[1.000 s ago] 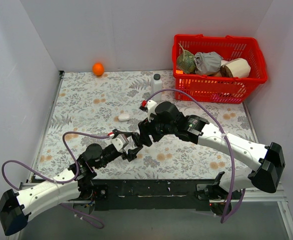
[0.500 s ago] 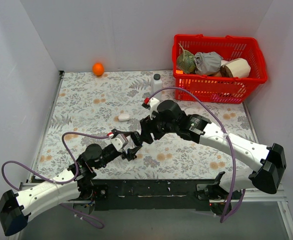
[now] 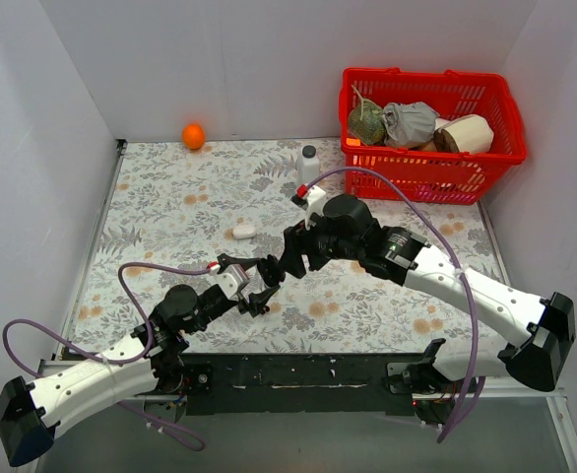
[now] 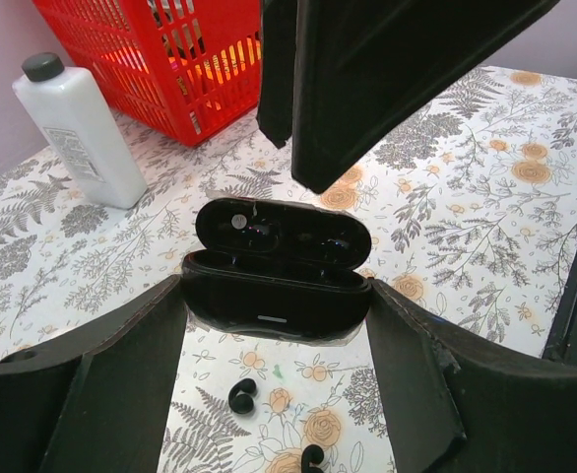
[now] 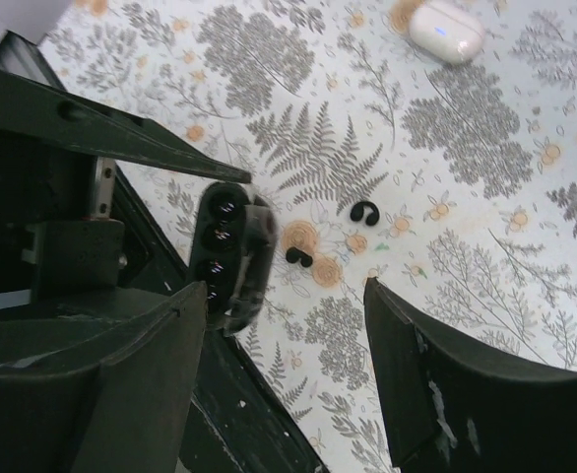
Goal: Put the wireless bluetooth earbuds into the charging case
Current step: Open the charging case.
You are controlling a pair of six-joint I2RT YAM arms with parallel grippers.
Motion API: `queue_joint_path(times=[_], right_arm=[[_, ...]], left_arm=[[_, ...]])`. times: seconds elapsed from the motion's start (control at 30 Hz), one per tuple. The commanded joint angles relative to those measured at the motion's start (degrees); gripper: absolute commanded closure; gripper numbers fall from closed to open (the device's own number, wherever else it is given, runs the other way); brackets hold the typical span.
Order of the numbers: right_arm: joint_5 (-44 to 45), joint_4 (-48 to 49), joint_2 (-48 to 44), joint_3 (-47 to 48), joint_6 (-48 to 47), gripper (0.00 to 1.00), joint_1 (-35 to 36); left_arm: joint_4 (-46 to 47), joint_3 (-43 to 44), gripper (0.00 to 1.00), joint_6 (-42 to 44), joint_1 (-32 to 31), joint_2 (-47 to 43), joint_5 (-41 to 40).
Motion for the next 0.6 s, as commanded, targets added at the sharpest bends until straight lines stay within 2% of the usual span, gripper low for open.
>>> queue_joint_path(times=[0.0,0.13,0.23,0.43,0.57], right_arm=[[-5.43,6.01,-1.09,1.26,0.77,0.27,-0.05],[-6.24,4.78,1.56,3.02,0.77,0.27,-0.05],[-4.83,3.10,3.41,3.37,0.85,0.31,-0.14],[-4.65,3.37,4.20,2.85,1.65,0.46,-1.10],[-6.14,4.16,4.29,2.50,1.65,0.60,-1.37]], left_arm=[[1.45,0.02,1.00,0.03,-0.31,-0.94,-0.05],[1.45,0.19,1.00,0.12,-0.31,-0.68,0.13],[1.80,0.11,1.00,0.03,-0.31,-0.77,0.22],[2.33,0.37,1.00,-0.06,-0.31,-0.15,0.83],[2.77,0.37,1.00,0.03,-0.31,-0.06,0.92]])
